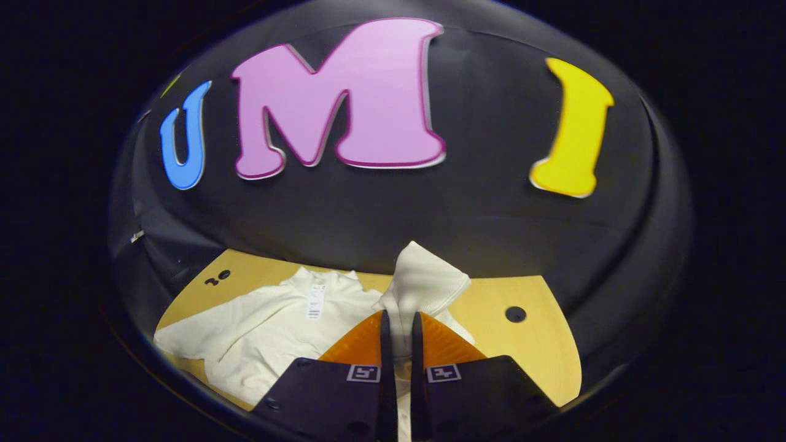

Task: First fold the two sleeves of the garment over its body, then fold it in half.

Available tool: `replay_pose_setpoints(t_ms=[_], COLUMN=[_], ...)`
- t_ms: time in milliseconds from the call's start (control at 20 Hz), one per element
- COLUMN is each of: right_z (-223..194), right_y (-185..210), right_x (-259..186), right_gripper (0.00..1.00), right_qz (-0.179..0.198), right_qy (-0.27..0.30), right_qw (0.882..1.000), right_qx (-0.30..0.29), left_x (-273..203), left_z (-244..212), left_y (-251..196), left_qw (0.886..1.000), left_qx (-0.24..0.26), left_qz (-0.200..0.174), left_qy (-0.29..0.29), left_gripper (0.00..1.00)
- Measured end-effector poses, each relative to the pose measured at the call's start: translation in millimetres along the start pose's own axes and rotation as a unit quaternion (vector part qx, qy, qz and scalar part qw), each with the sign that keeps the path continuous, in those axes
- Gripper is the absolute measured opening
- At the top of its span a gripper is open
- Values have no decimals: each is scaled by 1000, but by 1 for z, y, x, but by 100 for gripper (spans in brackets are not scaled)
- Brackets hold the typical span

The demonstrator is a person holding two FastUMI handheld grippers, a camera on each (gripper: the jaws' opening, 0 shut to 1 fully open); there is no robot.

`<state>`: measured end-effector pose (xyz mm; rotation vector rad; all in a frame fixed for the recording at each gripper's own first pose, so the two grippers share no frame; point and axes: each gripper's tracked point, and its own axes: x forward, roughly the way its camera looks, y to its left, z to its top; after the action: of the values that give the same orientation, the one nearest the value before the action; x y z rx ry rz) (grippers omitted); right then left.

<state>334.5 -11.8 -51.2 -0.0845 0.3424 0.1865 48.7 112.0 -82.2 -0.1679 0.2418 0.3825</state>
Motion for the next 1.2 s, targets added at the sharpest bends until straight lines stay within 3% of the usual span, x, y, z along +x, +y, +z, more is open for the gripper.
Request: replay_pose_setpoints(t_ms=[150, 350, 650, 850, 950, 1050, 1100, 1150, 1200], right_z=[22, 21, -42, -80, -89, -89, -88, -87, -84], right_y=[78, 181, 315, 364, 383, 385, 382, 376, 368], right_x=[18, 50, 102, 117, 114, 105, 98, 92, 84], right_gripper=[12, 12, 12, 17, 26, 43, 70, 70, 77], right_qz=[46, 104, 155, 169, 190, 197, 196, 194, 190], right_qy=[-10, -10, 37, 60, 59, 54, 49, 44, 41], right_qw=[999, 992, 980, 978, 975, 974, 974, 975, 976], right_qx=[-23, -64, -120, -110, -100, -99, -100, -99, -96], left_x=[1, 10, 33, 45, 50, 56, 59, 62, 65], left_z=[-1, 0, 0, -6, -10, -18, -25, -28, -26], left_y=[25, 50, 77, 96, 107, 120, 127, 133, 140], left_qw=[1000, 1000, 999, 998, 997, 996, 995, 995, 994], left_qx=[-13, -7, -21, -38, -44, -45, -45, -45, -47], left_qz=[15, 29, 44, 57, 68, 78, 83, 87, 89], left_qy=[1, -3, -1, 4, 8, 15, 25, 30, 30], left_gripper=[97, 97, 98, 98, 98, 97, 98, 98, 97])
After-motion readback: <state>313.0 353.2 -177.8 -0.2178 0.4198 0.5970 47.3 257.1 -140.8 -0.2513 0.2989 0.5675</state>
